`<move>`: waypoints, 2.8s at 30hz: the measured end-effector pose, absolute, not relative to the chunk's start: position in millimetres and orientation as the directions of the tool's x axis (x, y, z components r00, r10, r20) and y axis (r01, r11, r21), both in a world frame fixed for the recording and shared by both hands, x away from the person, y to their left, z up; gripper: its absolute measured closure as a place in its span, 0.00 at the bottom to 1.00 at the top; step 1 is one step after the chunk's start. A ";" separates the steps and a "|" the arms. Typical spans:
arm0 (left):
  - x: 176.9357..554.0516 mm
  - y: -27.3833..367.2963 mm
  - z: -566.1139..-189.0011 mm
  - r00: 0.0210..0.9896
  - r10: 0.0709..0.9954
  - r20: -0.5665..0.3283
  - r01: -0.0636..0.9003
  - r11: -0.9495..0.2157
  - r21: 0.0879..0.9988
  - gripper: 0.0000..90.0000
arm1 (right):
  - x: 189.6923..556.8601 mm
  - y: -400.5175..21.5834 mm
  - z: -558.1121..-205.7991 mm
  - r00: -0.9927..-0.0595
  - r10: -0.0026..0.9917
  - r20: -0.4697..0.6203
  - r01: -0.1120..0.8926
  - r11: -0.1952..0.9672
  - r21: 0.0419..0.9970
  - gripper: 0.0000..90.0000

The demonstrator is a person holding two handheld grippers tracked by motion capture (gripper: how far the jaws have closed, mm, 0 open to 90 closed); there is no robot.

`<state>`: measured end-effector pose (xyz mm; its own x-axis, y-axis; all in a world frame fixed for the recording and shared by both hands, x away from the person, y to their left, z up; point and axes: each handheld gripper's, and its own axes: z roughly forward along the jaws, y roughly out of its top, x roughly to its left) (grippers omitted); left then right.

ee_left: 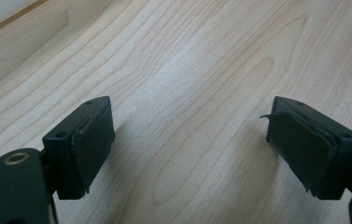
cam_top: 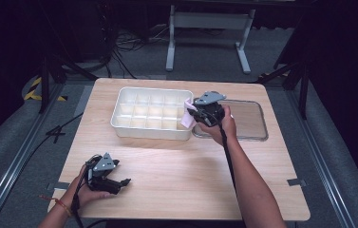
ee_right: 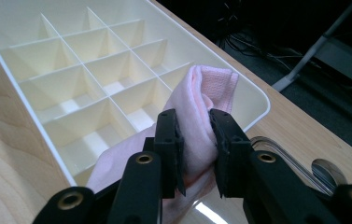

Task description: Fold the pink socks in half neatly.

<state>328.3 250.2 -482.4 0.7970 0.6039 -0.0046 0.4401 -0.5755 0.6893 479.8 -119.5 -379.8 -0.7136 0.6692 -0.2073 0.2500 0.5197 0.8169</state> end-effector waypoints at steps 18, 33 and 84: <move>328.3 250.2 -482.4 0.797 0.604 -0.005 0.440 -0.575 0.689 0.17 | 482.9 -99.3 -399.0 -0.738 0.626 -0.252 0.245 0.597 0.764 0.82; 328.3 250.2 -482.4 0.797 0.604 -0.004 0.440 -0.576 0.689 0.17 | 477.6 -102.1 -399.0 -0.796 0.564 -0.219 0.224 0.611 0.759 0.82; 328.2 248.6 -483.1 0.789 0.614 -0.021 0.454 -0.559 0.694 0.17 | 489.1 -81.6 -413.4 -0.894 0.393 -0.216 0.218 0.803 0.555 0.83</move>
